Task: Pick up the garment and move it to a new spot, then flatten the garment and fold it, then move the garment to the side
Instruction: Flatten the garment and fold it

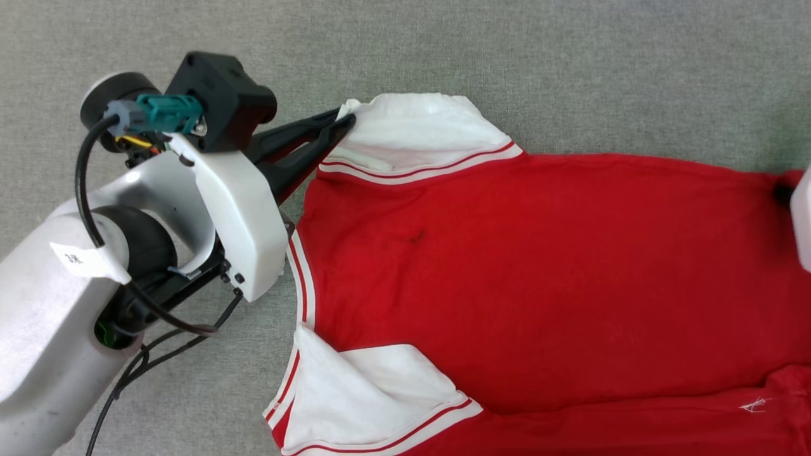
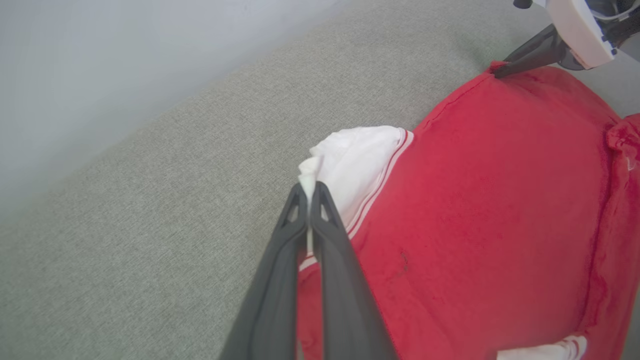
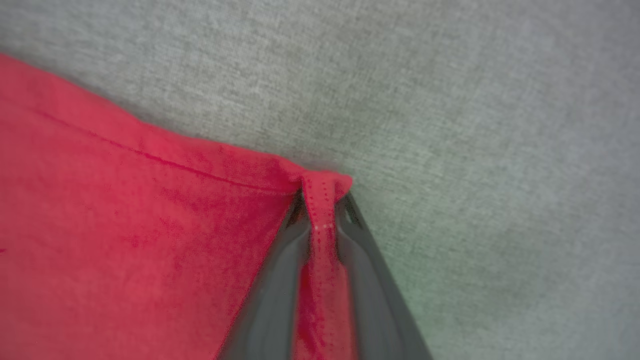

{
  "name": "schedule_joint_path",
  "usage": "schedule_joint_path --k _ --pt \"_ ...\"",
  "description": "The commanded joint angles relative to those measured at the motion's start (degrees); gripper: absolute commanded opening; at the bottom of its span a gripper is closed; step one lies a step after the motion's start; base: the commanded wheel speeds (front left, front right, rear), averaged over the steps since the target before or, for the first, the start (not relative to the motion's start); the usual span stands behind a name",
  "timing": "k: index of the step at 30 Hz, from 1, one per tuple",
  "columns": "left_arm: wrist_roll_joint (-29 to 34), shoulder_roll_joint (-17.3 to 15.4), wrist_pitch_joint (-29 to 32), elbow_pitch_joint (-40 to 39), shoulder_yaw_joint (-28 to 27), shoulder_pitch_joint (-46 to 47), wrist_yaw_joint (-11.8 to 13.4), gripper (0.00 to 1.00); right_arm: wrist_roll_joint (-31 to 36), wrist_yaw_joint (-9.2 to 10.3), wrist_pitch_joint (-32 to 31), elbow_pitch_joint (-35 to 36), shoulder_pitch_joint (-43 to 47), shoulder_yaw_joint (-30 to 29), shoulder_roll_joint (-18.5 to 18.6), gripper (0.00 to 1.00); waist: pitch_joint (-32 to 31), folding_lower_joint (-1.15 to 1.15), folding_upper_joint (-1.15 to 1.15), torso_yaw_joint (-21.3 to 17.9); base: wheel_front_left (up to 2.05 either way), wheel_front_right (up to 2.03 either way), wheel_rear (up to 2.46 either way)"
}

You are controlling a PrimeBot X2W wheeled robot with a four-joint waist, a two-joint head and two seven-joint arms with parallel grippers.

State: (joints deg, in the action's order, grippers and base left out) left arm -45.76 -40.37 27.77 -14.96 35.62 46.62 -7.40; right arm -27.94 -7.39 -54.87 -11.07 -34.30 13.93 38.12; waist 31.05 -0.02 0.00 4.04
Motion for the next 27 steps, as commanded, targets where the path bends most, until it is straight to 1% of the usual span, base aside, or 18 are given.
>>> schedule_joint_path --k 1,4,7,14,18,22,27 --pt "0.2 0.1 -0.6 0.3 0.1 -0.9 0.0 0.0 -0.7 -0.17 -0.1 -3.9 3.5 3.1 -2.8 0.0 -0.7 0.02 0.0 -0.1 0.0 0.0 0.0" --pt "0.1 0.0 -2.0 1.0 -0.1 -2.2 0.3 0.0 -1.1 -0.16 2.0 -4.3 3.3 2.4 -2.8 0.0 -2.2 0.02 0.0 -0.5 0.0 0.0 0.0" --pt "-0.9 0.4 -4.0 1.3 -1.0 -4.4 1.5 0.0 -1.7 -0.17 4.8 -4.9 3.4 1.2 -3.7 0.0 -4.3 0.02 0.0 -1.1 0.0 0.0 0.0" --pt "-1.9 -1.5 -7.1 0.7 -2.1 -10.7 3.6 0.0 -1.8 -0.13 14.5 -2.1 4.9 -1.6 -2.8 0.0 -9.7 0.02 0.0 -1.5 0.0 0.0 0.0" --pt "-2.5 -2.8 -8.9 -0.6 -2.8 -15.3 5.2 0.0 -2.1 -0.09 17.1 0.1 8.2 -2.5 -1.9 0.0 -12.7 0.02 0.0 -1.7 0.0 0.0 0.0" --pt "-3.2 -4.6 -10.4 -2.4 -3.2 -21.1 7.2 0.0 -2.8 -0.09 18.9 3.2 12.9 -4.7 -2.4 0.0 -15.5 0.02 0.0 -1.9 0.0 0.0 0.0" --pt "-3.3 -6.7 -12.8 -5.0 -3.5 -29.3 10.9 0.0 -2.0 -0.09 20.0 8.0 20.6 -7.5 -3.7 0.0 -18.4 0.02 0.0 -2.2 0.0 0.0 0.0"
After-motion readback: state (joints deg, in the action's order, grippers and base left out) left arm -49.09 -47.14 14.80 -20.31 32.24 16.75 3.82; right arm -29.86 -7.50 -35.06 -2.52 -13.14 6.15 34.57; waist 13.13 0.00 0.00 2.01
